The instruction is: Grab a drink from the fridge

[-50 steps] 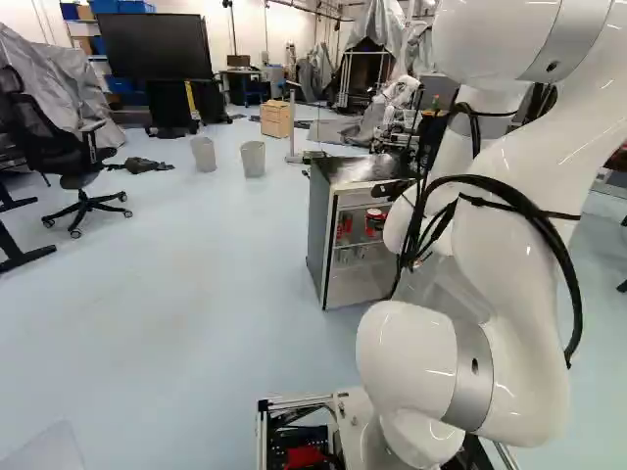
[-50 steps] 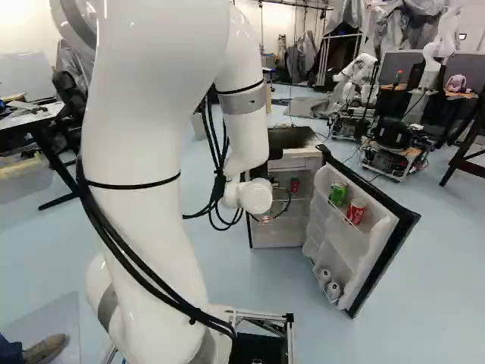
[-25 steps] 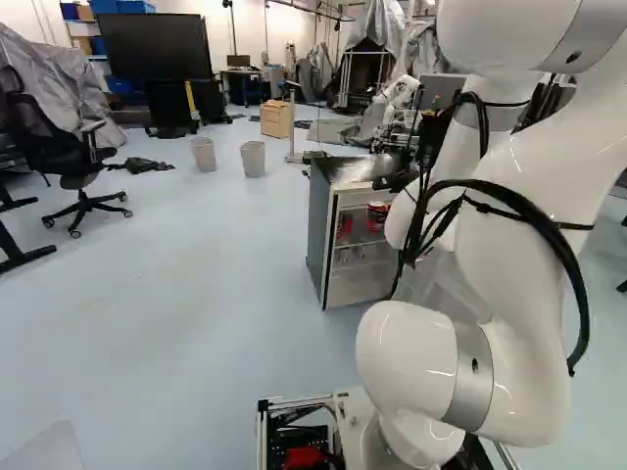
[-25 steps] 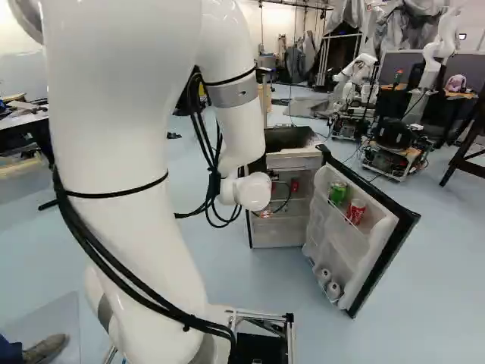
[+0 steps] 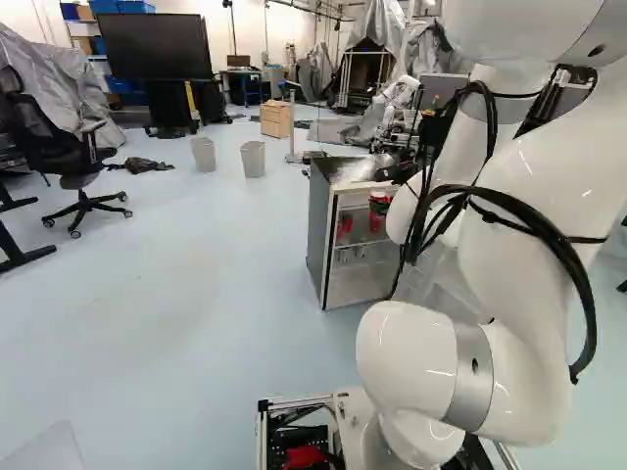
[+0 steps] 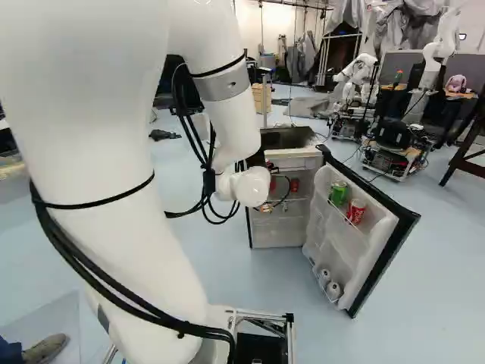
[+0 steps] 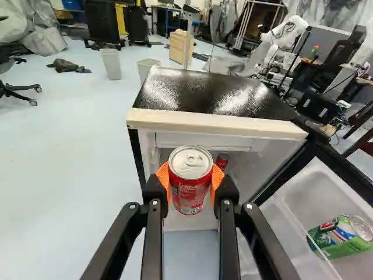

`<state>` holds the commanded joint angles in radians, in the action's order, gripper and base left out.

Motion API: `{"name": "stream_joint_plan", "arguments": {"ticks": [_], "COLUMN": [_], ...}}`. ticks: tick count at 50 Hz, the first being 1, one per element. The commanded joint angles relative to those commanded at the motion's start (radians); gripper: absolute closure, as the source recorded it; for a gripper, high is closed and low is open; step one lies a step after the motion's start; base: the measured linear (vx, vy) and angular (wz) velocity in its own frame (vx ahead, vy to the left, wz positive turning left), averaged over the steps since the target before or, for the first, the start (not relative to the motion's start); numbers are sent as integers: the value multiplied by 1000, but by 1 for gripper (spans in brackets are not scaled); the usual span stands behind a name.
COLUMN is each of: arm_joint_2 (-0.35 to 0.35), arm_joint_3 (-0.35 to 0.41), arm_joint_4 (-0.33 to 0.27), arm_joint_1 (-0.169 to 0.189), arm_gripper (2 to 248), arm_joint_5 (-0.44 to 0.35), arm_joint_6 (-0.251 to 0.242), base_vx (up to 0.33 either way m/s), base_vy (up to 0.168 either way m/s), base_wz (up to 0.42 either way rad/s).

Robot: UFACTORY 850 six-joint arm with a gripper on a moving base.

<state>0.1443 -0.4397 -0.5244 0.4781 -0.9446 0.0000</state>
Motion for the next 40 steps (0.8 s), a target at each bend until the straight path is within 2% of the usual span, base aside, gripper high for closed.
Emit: {"name": "stream_joint_plan", "arguments": {"ticks": [15, 40], "arm_joint_2": [-34, -73], "arm_joint_3": [-5, -31], "arm_joint_4": [49, 134], "arm_joint_1": [-13, -55], "arm_gripper": [160, 160], "arm_joint_5": [0, 0], "arm_joint_6": [0, 0], "base_vx": [0, 0], "base_vy": [0, 0], "base_wz": [0, 0]}}
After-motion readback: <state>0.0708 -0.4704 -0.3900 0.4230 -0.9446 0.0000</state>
